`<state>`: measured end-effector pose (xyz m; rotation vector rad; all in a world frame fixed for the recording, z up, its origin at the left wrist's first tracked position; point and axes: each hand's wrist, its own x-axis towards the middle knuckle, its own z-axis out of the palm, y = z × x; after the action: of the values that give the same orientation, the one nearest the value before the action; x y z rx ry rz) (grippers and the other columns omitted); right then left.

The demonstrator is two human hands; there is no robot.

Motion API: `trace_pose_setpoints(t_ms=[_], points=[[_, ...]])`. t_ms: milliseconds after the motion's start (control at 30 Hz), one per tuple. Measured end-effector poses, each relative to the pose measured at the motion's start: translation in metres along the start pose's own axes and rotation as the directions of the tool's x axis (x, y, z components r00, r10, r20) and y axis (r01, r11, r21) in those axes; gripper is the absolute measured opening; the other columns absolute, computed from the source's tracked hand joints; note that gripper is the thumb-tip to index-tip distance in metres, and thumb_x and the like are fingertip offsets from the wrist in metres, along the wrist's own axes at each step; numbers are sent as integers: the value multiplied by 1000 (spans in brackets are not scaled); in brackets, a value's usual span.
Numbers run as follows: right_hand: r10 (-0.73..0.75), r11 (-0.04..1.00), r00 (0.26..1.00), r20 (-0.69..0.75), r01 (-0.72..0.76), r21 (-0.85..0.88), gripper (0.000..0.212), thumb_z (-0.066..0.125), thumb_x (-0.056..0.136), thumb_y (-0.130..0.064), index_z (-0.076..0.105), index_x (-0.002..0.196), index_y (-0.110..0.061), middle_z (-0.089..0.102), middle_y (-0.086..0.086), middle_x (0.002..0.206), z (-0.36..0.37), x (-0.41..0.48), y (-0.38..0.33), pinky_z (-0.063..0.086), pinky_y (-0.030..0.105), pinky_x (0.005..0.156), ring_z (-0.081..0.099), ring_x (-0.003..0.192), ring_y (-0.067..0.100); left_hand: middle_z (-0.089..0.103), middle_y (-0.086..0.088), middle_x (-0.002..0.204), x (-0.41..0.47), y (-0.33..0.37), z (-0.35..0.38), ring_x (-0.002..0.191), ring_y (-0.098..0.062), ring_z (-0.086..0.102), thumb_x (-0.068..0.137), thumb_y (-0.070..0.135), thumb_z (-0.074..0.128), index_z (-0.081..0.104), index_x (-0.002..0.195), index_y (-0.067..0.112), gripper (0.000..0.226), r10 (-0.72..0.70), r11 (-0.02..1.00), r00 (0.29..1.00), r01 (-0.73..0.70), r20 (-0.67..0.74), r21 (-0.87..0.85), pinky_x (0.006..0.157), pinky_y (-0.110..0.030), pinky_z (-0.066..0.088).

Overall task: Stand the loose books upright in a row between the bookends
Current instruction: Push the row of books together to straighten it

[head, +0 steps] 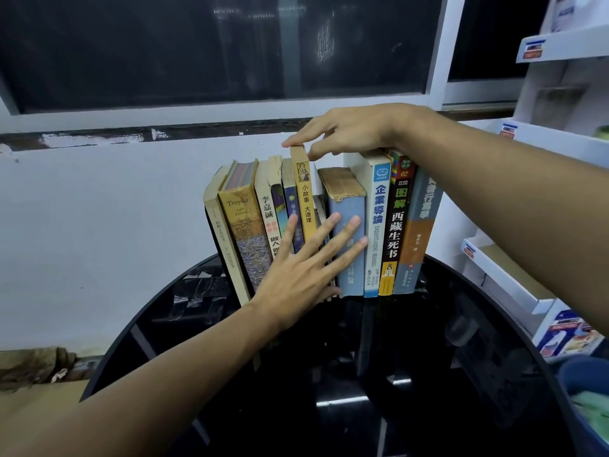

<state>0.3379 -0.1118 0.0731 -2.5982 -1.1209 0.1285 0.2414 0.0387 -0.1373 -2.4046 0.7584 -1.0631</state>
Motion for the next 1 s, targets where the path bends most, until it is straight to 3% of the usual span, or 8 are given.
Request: trace_pose_setpoints(t_ms=[200, 333, 467, 633, 900, 1000], points=[[3, 1000, 1000, 21, -3, 22, 43, 47, 103, -42, 51, 145, -43, 47, -16, 152, 2, 1, 5, 45, 32, 101, 57, 122, 12, -5, -3, 171, 2, -1, 6, 157, -27, -5, 90, 66, 58, 4, 163, 26, 99, 5, 1000, 1000, -5, -6, 26, 120, -65, -9], [20, 1000, 1000, 23, -20, 10, 58, 45, 96, -67, 53, 145, -37, 48, -12, 151, 2, 1, 3, 45, 37, 105, 60, 118, 9, -4, -2, 171, 2, -1, 6, 157, -28, -4, 91, 66, 56, 3, 163, 26, 98, 6, 1000, 1000, -6, -8, 30, 120, -65, -7], [12, 1000, 1000, 26, -12, -5, 73, 45, 85, -76, 52, 146, -36, 47, -10, 152, 2, -2, 1, 45, 38, 105, 60, 119, 10, -2, -3, 171, 2, -1, 7, 157, -28, -3, 91, 67, 57, 4, 163, 26, 98, 8, 999, 1000, -7, -17, 34, 120, -65, -8], [-3, 1000, 999, 54, 2, 13, 56, 41, 96, -67, 49, 146, -42, 45, -10, 155, 2, -3, 2, 43, 40, 107, 58, 122, 12, -6, -3, 170, 3, -3, 8, 157, -27, -5, 91, 68, 56, 2, 163, 26, 99, 16, 999, 1000, -15, -25, 42, 121, -64, -8], [18, 999, 999, 39, -20, 44, 77, 36, 76, -76, 51, 144, -45, 46, -8, 153, 3, -5, -3, 44, 37, 106, 62, 117, 12, -3, -4, 171, 0, -1, 2, 157, -29, -3, 92, 67, 56, 6, 163, 27, 96, 15, 1000, 1000, -14, -18, 11, 121, -66, -4], [1, 1000, 999, 50, -1, 13, 56, 41, 90, -54, 47, 146, -49, 45, -10, 154, 5, -4, 0, 45, 35, 103, 62, 118, 14, -3, -4, 171, -2, 3, 1, 157, -29, -5, 93, 66, 55, 6, 163, 28, 94, 27, 1000, 999, -27, -26, -3, 120, -67, -6]])
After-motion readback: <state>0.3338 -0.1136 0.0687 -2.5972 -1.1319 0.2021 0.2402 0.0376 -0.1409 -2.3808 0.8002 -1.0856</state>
